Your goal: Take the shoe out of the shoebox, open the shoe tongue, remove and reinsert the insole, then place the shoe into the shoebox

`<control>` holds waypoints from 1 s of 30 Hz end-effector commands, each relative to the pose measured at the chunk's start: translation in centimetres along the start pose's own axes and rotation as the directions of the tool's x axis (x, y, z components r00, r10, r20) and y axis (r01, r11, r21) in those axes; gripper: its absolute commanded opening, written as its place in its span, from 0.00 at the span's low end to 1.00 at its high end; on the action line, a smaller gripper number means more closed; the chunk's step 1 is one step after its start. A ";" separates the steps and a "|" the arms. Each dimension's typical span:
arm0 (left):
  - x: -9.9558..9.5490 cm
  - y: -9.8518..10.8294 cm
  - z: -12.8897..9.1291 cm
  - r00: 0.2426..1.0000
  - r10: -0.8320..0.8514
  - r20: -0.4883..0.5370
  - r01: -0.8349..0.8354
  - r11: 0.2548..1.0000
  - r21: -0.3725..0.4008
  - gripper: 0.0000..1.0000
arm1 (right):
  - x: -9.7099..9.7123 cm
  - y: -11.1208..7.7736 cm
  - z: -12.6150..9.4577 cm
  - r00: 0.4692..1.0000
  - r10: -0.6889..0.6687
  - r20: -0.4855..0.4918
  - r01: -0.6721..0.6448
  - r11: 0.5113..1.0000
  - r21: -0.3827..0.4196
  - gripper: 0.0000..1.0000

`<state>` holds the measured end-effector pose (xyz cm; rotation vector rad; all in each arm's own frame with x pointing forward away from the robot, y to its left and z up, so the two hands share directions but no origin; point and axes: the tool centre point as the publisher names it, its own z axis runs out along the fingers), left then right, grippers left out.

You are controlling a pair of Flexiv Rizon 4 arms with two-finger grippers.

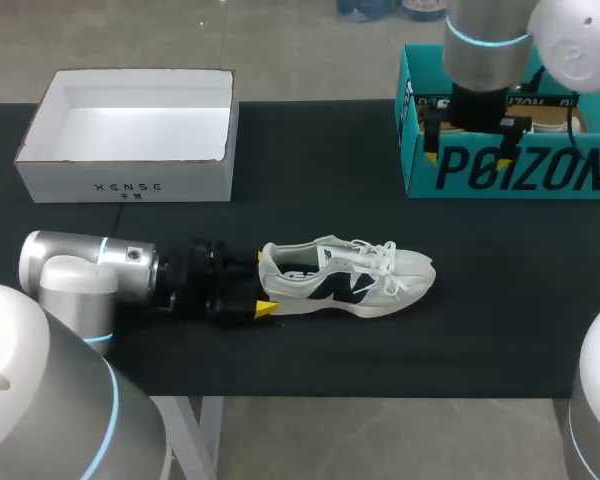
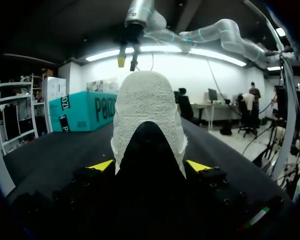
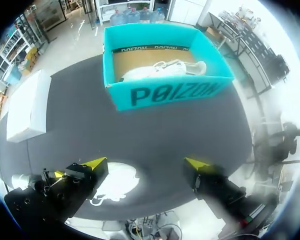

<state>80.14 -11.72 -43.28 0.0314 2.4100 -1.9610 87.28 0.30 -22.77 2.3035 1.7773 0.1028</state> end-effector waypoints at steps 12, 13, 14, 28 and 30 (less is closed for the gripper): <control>0.0 0.1 0.2 1.000 -0.001 -0.002 0.001 1.000 0.000 0.00 | 3.2 -2.3 0.0 0.997 -0.017 0.071 0.016 0.999 0.028 1.00; 0.0 0.1 0.2 1.000 -0.001 -0.002 0.001 1.000 0.000 0.00 | 3.2 -2.3 0.0 0.997 -0.017 0.071 0.016 0.999 0.028 1.00; 0.0 0.1 0.2 1.000 -0.001 -0.002 0.001 1.000 0.000 0.00 | 3.2 -2.3 0.0 0.997 -0.017 0.071 0.016 0.999 0.028 1.00; 0.0 0.1 0.2 1.000 -0.001 -0.002 0.001 1.000 0.000 0.00 | 4.4 -4.8 -0.3 0.995 -0.058 0.080 0.053 0.996 0.066 1.00; 0.0 0.1 0.2 1.000 -0.001 -0.002 0.001 1.000 0.000 0.00 | 4.6 -6.0 -0.7 0.997 -0.066 0.045 0.063 0.995 0.076 1.00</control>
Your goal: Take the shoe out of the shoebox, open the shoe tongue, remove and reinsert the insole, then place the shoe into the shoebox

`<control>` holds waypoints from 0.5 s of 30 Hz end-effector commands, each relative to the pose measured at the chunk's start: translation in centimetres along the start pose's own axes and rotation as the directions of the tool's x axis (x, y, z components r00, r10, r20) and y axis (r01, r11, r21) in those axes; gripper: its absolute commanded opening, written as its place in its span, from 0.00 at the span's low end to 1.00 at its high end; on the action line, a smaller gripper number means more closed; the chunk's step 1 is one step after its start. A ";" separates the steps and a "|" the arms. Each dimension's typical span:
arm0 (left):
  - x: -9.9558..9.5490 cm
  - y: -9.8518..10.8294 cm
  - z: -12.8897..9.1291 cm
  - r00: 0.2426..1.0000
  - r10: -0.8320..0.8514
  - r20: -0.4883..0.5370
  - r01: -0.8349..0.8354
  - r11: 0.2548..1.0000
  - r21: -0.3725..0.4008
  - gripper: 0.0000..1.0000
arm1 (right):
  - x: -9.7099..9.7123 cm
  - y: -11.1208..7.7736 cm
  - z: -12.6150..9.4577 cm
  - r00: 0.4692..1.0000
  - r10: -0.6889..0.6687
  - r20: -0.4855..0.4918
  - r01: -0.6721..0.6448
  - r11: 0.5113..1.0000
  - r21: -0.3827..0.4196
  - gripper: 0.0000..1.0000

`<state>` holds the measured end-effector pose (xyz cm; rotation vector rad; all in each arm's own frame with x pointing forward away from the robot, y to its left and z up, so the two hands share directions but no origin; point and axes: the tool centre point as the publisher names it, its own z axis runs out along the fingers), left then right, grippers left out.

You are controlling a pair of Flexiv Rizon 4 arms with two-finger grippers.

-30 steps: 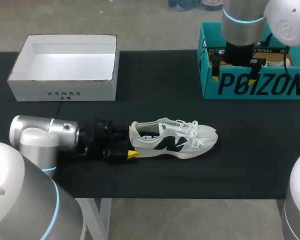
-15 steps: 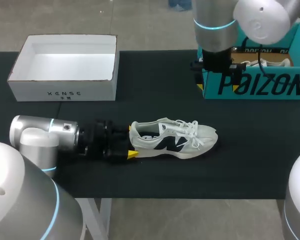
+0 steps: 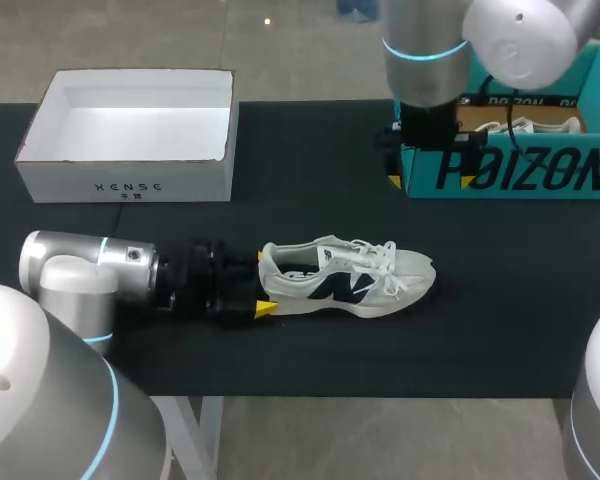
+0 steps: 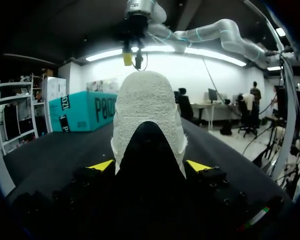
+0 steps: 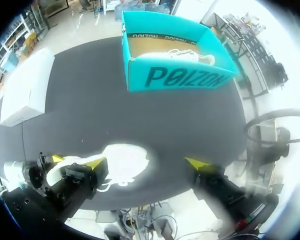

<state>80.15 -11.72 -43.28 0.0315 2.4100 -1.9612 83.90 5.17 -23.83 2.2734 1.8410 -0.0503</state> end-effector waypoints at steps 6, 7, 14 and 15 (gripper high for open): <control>0.0 0.1 0.2 1.000 -0.001 -0.002 0.001 1.000 0.000 0.00 | 2.2 -4.3 -0.9 0.999 -0.029 -0.031 0.030 0.999 0.026 1.00; 0.0 0.1 0.2 1.000 -0.001 -0.002 0.001 1.000 0.000 0.00 | 2.6 -4.7 -1.0 0.999 -0.025 -0.038 0.026 0.999 0.027 1.00; 0.0 0.1 0.2 1.000 -0.001 -0.002 0.001 1.000 0.000 0.00 | 5.4 -7.2 -0.7 0.999 -0.022 -0.037 0.024 0.998 0.056 1.00; 0.0 0.1 0.2 1.000 -0.001 -0.002 0.001 1.000 0.000 0.00 | 6.0 -7.6 -0.5 0.999 -0.027 -0.040 0.030 0.998 0.060 1.00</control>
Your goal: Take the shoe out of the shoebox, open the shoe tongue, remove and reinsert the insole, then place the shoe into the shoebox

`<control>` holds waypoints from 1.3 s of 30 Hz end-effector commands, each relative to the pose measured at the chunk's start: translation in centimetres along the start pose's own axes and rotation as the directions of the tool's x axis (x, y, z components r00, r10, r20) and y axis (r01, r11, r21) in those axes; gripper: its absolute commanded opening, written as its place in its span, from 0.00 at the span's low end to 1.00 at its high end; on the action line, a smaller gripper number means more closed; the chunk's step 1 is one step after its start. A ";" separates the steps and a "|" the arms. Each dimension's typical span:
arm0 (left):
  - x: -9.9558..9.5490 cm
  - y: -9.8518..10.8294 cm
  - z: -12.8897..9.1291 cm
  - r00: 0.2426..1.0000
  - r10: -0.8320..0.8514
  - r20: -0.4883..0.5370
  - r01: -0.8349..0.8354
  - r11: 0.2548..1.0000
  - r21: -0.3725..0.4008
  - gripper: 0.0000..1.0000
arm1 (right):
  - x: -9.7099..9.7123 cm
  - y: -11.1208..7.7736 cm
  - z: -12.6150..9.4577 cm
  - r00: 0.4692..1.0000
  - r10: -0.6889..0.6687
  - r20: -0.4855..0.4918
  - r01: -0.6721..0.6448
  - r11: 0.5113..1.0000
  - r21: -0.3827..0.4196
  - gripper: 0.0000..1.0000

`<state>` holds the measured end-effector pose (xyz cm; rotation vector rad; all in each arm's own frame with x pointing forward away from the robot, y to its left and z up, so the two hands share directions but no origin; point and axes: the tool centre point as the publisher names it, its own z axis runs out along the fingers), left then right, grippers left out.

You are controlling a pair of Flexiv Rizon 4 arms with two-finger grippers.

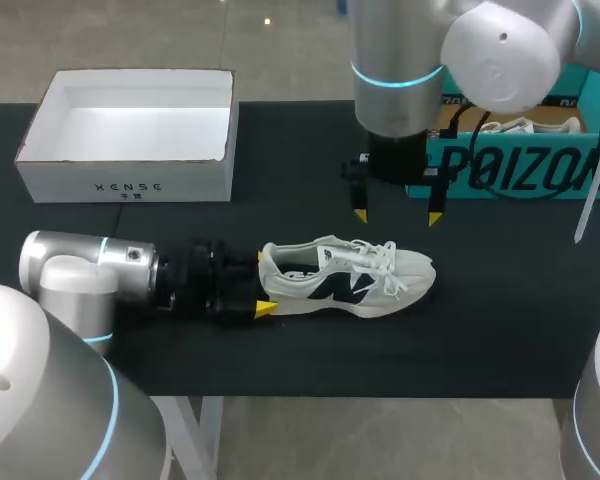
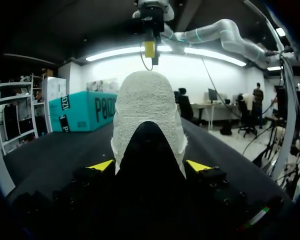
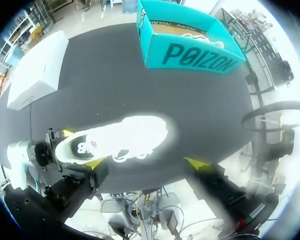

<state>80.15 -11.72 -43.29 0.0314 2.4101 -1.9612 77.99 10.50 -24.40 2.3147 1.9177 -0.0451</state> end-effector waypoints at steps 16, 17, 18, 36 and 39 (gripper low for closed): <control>0.0 0.1 0.2 1.000 -0.001 -0.002 0.001 1.000 0.000 0.00 | 8.1 -2.3 5.5 0.999 -0.051 -0.002 0.051 0.999 0.015 1.00; 0.0 0.1 0.2 1.000 -0.001 -0.002 0.001 1.000 0.000 0.00 | 8.4 -2.4 5.7 0.998 -0.057 0.000 0.057 0.998 0.011 1.00; 0.0 0.1 0.2 1.000 -0.001 -0.002 0.001 1.000 0.000 0.00 | 8.8 -2.5 6.0 0.998 -0.065 0.006 0.065 0.998 0.005 1.00; 0.0 0.1 0.2 1.000 -0.001 -0.002 0.001 1.000 0.000 0.00 | 10.9 -2.3 8.6 0.984 -0.119 0.132 0.132 0.987 -0.092 1.00; 0.0 0.1 0.2 1.000 -0.001 -0.002 0.001 1.000 0.000 0.00 | 10.7 -2.0 9.0 0.982 -0.120 0.148 0.136 0.985 -0.104 1.00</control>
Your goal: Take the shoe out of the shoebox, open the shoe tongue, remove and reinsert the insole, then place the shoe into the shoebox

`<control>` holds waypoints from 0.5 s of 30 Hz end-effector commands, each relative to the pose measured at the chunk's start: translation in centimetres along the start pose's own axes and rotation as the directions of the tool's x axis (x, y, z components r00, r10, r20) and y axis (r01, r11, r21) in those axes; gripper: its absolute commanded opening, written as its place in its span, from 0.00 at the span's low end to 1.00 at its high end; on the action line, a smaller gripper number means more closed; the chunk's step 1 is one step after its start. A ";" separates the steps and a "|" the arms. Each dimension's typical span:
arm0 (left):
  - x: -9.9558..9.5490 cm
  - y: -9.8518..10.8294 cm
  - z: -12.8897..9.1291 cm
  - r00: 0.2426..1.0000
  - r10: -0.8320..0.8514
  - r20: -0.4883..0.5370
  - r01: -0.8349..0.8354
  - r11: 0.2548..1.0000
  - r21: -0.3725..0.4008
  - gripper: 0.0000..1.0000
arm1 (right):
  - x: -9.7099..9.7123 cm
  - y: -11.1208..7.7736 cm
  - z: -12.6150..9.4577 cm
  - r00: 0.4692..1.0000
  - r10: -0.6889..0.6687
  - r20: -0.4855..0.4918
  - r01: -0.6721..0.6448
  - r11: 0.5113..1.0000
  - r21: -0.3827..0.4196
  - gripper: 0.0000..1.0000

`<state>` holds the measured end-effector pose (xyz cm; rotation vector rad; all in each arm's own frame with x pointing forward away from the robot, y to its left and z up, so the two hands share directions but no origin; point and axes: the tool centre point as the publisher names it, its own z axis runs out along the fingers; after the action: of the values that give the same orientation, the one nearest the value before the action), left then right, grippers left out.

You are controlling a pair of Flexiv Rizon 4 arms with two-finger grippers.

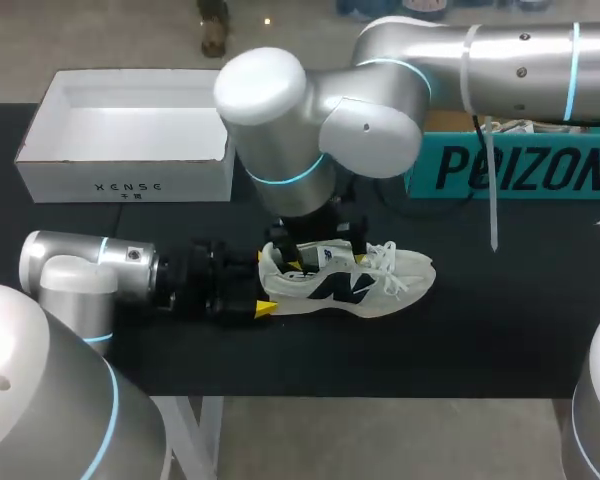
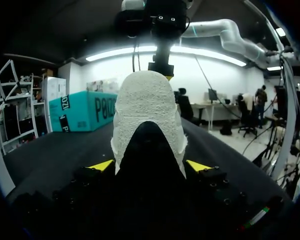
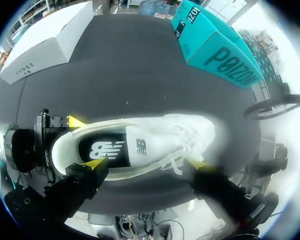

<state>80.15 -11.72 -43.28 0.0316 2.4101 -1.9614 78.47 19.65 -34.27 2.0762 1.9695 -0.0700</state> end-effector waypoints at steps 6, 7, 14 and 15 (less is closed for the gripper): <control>0.0 0.1 0.1 1.000 -0.001 -0.002 0.001 1.000 0.000 0.00 | -0.2 0.7 1.4 0.998 0.007 0.069 -0.005 1.000 -0.031 1.00; 0.0 0.1 0.1 1.000 -0.001 -0.002 0.001 1.000 0.000 0.00 | -0.3 0.8 1.7 0.997 0.007 0.074 -0.005 0.999 -0.035 1.00; 0.0 0.1 0.1 1.000 -0.001 -0.002 0.001 1.000 0.000 0.00 | -1.3 1.6 2.6 0.993 0.008 0.118 0.000 0.997 -0.075 1.00; 0.0 0.1 0.1 1.000 -0.001 -0.002 0.001 1.000 0.000 0.00 | -1.4 1.7 2.7 0.993 0.009 0.119 0.000 0.997 -0.076 1.00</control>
<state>80.15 -11.72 -43.28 0.0317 2.4101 -1.9613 80.42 17.50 -36.15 1.9827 1.8708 -0.1121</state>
